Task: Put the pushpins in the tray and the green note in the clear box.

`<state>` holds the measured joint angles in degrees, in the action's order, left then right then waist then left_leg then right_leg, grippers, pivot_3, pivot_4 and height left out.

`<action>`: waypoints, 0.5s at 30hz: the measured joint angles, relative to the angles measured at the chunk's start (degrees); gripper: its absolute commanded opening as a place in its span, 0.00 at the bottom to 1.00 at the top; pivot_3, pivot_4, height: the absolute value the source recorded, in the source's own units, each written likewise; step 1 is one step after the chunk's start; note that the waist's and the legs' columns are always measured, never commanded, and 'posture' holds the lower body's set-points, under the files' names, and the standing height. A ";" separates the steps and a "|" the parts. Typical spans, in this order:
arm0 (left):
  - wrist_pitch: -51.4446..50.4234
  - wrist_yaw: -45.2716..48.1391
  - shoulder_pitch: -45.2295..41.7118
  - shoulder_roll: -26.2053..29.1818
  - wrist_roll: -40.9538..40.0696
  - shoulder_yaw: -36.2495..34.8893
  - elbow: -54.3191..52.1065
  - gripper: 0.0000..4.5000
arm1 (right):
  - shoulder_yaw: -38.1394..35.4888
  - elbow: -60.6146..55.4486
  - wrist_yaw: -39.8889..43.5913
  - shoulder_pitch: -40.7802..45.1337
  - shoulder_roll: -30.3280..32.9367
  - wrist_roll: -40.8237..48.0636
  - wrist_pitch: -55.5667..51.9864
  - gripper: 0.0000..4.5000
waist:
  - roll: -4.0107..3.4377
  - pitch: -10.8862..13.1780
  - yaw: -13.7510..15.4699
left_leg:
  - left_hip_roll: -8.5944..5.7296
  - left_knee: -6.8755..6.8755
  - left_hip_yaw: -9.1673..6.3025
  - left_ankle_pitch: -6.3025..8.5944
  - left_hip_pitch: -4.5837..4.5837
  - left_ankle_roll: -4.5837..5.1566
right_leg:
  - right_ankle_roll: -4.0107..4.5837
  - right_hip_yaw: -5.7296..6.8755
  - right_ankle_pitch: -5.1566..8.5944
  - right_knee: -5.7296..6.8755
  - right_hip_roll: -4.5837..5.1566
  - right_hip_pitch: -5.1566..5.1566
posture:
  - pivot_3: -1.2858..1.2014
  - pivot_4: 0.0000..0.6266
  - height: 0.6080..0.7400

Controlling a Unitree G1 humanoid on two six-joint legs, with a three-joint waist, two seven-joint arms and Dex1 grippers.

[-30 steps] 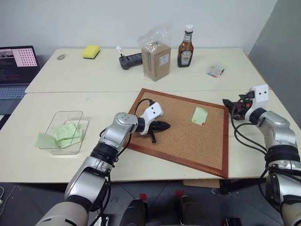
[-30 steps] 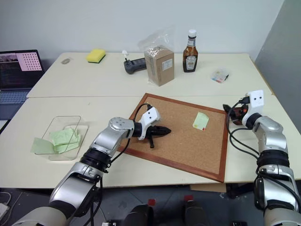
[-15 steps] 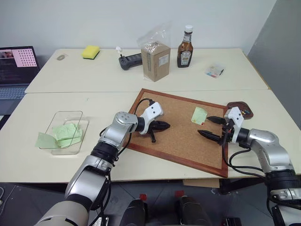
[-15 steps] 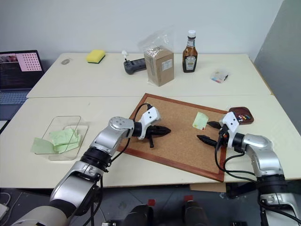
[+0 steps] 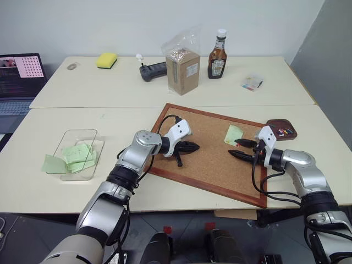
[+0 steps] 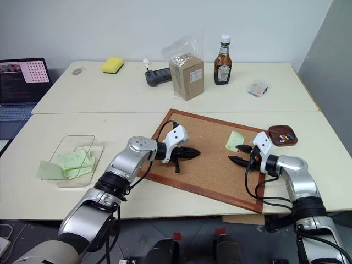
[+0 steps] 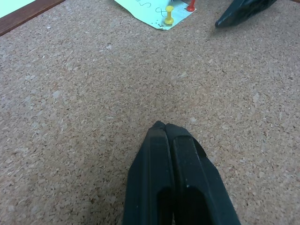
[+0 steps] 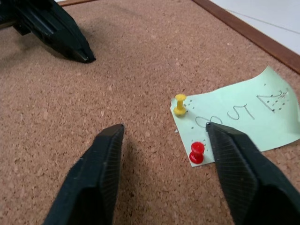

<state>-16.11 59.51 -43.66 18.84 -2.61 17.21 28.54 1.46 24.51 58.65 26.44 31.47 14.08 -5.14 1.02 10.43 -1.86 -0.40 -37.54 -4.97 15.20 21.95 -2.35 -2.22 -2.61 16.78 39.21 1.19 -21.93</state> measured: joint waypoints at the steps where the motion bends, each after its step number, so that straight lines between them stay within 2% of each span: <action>1: -0.02 -0.02 0.04 0.00 0.01 0.00 -0.07 0.00 | 0.01 0.44 0.00 0.14 -0.01 -0.12 0.35 0.42 | 0.00 0.00 0.00 | 0.00 0.00 0.00 0.00 0.00 0.00 | 0.00 0.00 0.00 0.00 0.00 0.00 | 0.52 0.24 1.00; 11: -0.76 -0.03 0.15 0.05 0.09 0.00 -0.75 0.00 | -0.79 2.98 -1.15 2.16 -0.77 -0.72 0.53 0.02 | 0.00 0.00 -0.01 | 0.01 0.00 -0.01 0.00 0.00 0.00 | 0.00 0.01 0.00 -0.01 0.00 0.00 | 0.52 0.24 1.00; 15: -0.77 -0.03 0.15 0.05 0.14 0.00 -0.77 0.00 | -0.96 3.20 -1.30 2.30 -0.89 -0.59 0.37 0.02 | 0.00 0.00 -0.01 | 0.01 0.01 -0.01 0.00 0.01 0.00 | 0.00 0.00 0.00 -0.02 0.00 0.00 | 0.52 0.24 1.00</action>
<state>-16.88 59.48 -43.51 18.89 -2.47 17.21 27.77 0.50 27.71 57.35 28.74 30.57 13.49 -4.78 1.02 10.43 -1.87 -0.39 -37.54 -4.98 15.20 21.96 -2.35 -2.22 -2.60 16.78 39.19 1.19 -21.93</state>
